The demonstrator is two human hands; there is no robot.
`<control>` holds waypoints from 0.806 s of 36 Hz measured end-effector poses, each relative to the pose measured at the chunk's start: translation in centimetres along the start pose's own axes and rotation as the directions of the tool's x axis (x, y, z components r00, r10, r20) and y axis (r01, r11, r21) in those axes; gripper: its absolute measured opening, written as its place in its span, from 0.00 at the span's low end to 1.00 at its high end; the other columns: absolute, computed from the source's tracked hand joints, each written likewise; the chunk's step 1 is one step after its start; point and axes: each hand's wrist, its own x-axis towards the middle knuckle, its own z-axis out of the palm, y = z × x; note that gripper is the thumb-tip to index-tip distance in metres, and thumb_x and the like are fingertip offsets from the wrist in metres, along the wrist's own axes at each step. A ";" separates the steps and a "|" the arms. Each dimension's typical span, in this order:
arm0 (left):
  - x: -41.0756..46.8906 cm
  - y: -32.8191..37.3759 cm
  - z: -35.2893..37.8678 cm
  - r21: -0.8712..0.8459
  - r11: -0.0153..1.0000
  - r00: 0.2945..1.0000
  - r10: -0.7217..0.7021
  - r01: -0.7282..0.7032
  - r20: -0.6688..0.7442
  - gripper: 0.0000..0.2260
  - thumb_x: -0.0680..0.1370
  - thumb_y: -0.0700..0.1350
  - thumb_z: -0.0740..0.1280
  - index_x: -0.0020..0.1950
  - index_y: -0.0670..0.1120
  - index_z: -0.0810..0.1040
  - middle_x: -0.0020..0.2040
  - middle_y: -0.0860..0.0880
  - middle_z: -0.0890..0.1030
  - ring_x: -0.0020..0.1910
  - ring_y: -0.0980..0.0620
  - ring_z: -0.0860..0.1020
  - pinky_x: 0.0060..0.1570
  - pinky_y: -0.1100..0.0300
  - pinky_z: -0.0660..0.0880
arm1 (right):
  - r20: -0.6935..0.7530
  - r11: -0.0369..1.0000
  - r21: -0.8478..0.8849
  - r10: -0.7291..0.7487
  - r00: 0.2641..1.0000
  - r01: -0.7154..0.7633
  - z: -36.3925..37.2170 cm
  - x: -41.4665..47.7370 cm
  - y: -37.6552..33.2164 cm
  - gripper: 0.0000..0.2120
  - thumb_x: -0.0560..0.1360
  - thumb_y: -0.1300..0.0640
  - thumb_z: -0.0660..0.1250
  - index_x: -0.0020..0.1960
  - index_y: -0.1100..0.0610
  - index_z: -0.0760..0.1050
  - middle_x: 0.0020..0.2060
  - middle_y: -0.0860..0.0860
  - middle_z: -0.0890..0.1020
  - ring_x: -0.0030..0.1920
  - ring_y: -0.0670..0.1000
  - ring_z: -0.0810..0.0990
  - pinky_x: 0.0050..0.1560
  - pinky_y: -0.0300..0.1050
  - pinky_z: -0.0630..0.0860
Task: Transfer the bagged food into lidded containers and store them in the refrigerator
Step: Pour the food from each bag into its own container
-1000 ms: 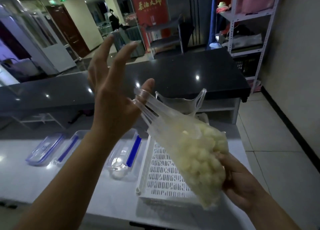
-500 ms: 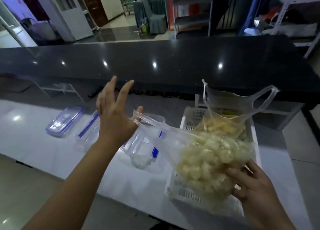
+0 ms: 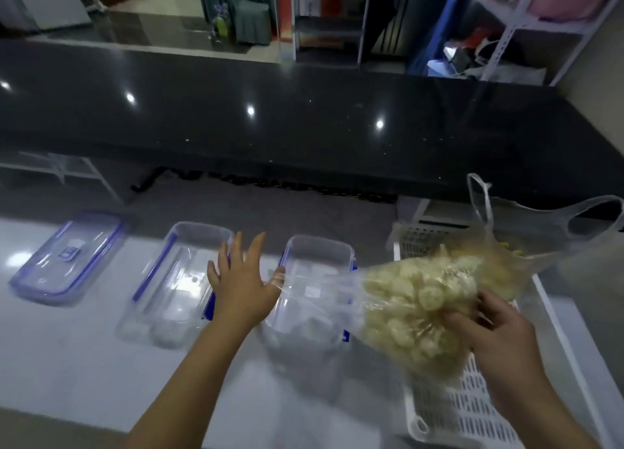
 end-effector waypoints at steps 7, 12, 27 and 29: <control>3.2 -1.9 0.6 0.030 0.996 0.991 0.075 -0.079 0.112 0.30 0.81 0.59 0.59 0.81 0.58 0.53 0.83 0.47 0.47 0.81 0.43 0.43 0.76 0.39 0.41 | -0.089 1.000 -0.009 0.017 0.996 -0.017 3.0 1.0 -0.7 0.21 0.69 0.67 0.75 0.47 0.40 0.84 0.45 0.41 0.87 0.46 0.45 0.86 0.40 0.39 0.81; 4.5 -2.1 1.4 -0.003 0.981 0.973 0.192 -0.193 0.131 0.26 0.82 0.53 0.58 0.80 0.56 0.57 0.83 0.46 0.50 0.81 0.44 0.44 0.78 0.43 0.41 | -0.166 0.999 0.002 0.049 0.985 -0.050 3.6 1.1 -0.6 0.19 0.69 0.67 0.75 0.57 0.53 0.82 0.51 0.54 0.86 0.53 0.58 0.84 0.55 0.63 0.80; 4.9 -1.3 2.3 -0.368 0.904 0.934 0.302 -0.218 0.188 0.25 0.83 0.42 0.60 0.78 0.59 0.61 0.82 0.54 0.47 0.80 0.51 0.46 0.71 0.50 0.62 | -0.236 0.997 0.016 0.079 0.968 -0.077 3.1 1.3 -0.7 0.21 0.68 0.67 0.75 0.50 0.42 0.83 0.47 0.49 0.87 0.46 0.52 0.87 0.35 0.42 0.82; 4.4 -1.1 2.5 -0.387 0.900 0.927 0.302 -0.200 0.223 0.24 0.83 0.43 0.59 0.78 0.59 0.60 0.82 0.56 0.47 0.80 0.49 0.50 0.71 0.50 0.63 | -0.255 0.998 0.032 0.068 0.964 -0.062 3.1 1.3 -0.7 0.21 0.69 0.68 0.75 0.52 0.43 0.82 0.51 0.52 0.86 0.49 0.54 0.86 0.41 0.46 0.83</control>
